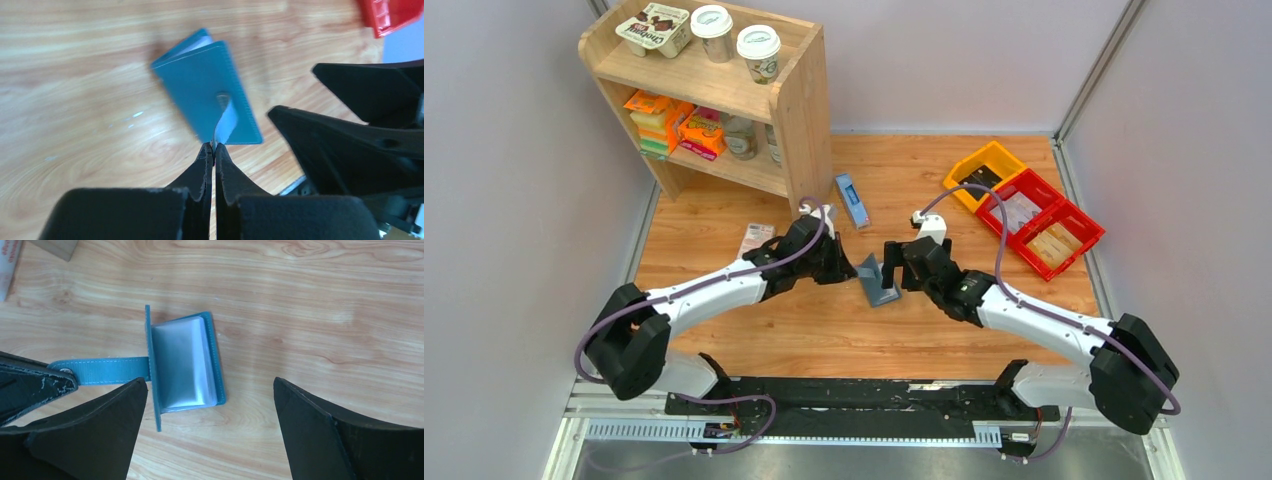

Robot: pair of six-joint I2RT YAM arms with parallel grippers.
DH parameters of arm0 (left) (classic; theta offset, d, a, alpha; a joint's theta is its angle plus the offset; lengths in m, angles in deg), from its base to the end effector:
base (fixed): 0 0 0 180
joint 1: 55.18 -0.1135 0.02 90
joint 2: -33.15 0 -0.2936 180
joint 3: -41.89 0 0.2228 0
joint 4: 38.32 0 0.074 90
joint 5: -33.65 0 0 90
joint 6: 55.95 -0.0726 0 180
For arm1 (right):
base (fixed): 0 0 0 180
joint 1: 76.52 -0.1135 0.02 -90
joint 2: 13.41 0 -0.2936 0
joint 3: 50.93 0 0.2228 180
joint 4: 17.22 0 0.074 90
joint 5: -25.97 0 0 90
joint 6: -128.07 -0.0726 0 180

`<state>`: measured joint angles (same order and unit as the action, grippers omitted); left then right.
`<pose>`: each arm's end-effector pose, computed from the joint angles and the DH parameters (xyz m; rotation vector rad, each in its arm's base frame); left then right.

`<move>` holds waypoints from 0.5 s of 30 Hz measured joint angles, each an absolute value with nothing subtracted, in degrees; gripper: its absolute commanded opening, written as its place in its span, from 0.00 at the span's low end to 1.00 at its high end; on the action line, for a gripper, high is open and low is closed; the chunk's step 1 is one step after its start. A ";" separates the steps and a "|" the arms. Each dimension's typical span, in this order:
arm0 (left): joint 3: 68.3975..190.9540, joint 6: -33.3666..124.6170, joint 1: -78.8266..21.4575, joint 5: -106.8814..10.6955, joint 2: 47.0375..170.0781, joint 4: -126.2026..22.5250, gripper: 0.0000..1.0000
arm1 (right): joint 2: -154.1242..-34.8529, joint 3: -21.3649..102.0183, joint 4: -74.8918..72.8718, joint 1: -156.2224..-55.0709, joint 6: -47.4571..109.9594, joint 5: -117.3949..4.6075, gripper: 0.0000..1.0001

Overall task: Take the credit cards out of the card holder
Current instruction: Open the card holder at the center of the board.

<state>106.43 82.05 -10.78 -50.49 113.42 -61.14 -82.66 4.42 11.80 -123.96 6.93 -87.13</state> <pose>0.2086 -0.2146 0.2514 -0.0164 2.4293 -0.9306 0.1802 0.1541 0.2387 -0.1208 2.2580 0.2651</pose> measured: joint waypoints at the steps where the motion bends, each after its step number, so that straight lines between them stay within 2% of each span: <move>1: 104.95 82.49 -11.37 -51.14 112.46 -61.60 0.00 | -82.86 4.42 11.24 -123.96 7.15 -86.23 0.99; 15: 93.76 85.81 -13.82 -57.52 105.71 -68.14 0.00 | -91.05 4.53 5.51 -123.96 8.59 -73.75 0.99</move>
<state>93.76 85.81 -13.82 -57.52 105.71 -68.14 -91.05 4.53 5.51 -123.96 8.59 -73.75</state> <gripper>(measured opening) 0.009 0.987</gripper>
